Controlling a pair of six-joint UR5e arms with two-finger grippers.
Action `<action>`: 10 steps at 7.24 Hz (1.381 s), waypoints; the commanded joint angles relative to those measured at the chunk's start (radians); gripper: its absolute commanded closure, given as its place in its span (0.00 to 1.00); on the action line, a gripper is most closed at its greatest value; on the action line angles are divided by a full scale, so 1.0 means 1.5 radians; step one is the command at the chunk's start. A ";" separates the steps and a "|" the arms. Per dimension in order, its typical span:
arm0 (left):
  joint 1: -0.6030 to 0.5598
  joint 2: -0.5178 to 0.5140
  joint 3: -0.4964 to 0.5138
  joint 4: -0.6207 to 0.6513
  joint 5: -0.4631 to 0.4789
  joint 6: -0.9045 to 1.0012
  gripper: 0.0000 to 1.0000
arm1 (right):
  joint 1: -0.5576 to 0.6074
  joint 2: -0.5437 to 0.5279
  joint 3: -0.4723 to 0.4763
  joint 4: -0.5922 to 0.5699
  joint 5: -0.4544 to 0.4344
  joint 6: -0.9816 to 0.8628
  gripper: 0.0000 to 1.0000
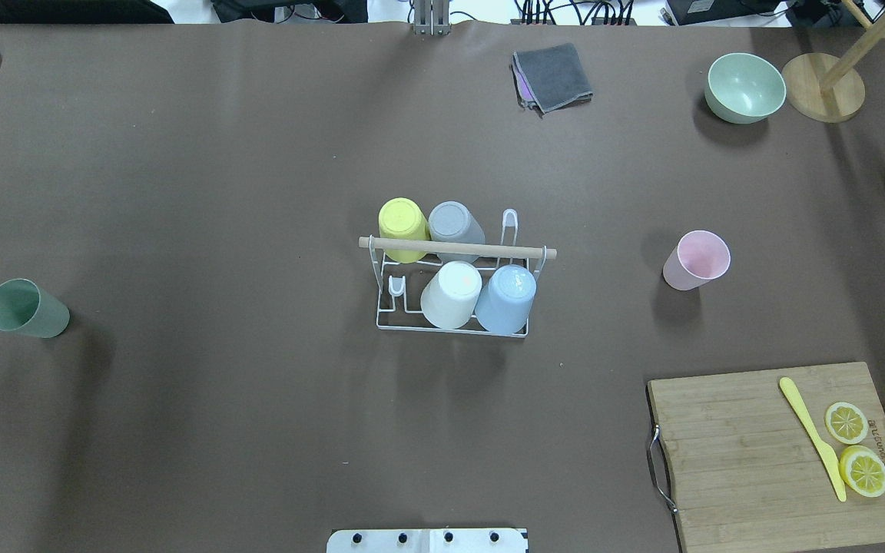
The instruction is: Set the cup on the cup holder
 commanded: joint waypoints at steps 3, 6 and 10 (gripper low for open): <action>-0.002 -0.001 -0.001 -0.001 0.000 0.000 0.03 | 0.006 -0.002 0.000 0.001 0.001 0.003 0.00; -0.002 -0.002 -0.001 -0.001 0.000 0.000 0.03 | 0.006 -0.002 -0.001 0.000 0.000 0.004 0.00; -0.004 0.002 -0.002 -0.003 0.022 0.000 0.03 | 0.006 -0.003 -0.003 0.000 0.018 0.005 0.00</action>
